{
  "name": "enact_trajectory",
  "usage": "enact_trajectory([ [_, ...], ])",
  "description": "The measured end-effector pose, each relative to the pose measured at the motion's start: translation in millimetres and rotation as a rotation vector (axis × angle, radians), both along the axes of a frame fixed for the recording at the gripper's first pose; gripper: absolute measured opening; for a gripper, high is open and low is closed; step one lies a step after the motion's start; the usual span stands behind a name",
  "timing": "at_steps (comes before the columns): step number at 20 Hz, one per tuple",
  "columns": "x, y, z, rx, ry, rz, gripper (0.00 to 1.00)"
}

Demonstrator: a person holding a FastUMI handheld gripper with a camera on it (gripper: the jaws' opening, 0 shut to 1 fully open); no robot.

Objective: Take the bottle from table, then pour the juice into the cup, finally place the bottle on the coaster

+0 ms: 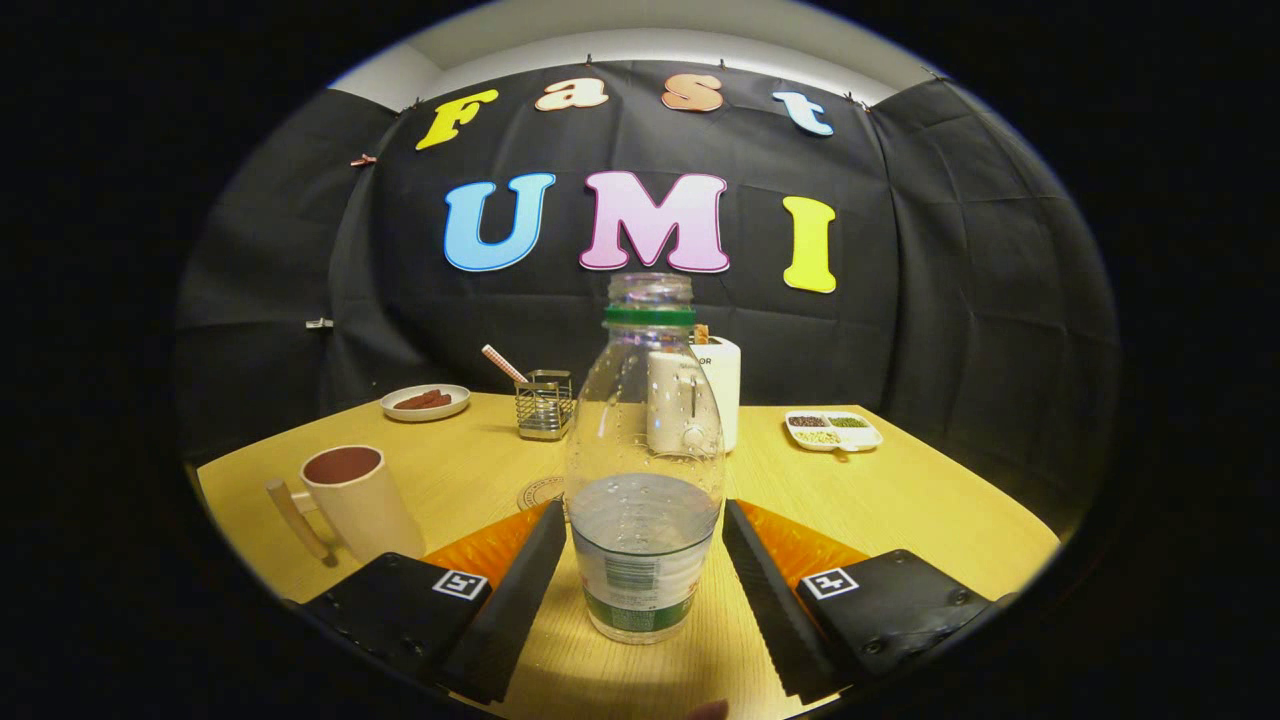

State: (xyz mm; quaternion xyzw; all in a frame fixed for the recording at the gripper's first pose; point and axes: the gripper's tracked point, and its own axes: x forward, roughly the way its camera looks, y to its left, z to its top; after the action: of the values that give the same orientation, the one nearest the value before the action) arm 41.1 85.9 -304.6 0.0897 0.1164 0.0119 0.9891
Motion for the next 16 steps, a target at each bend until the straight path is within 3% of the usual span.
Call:
enact_trajectory([
  [3,4,0,-6,-0.024,0.012,-0.005,0.98],
  [5,7,0,-6,-0.035,0.030,0.001,0.80],
  [10,12,-6,11,-0.063,0.039,-0.004,0.78],
  [16,23,-19,61,-0.236,0.003,0.028,0.77],
])
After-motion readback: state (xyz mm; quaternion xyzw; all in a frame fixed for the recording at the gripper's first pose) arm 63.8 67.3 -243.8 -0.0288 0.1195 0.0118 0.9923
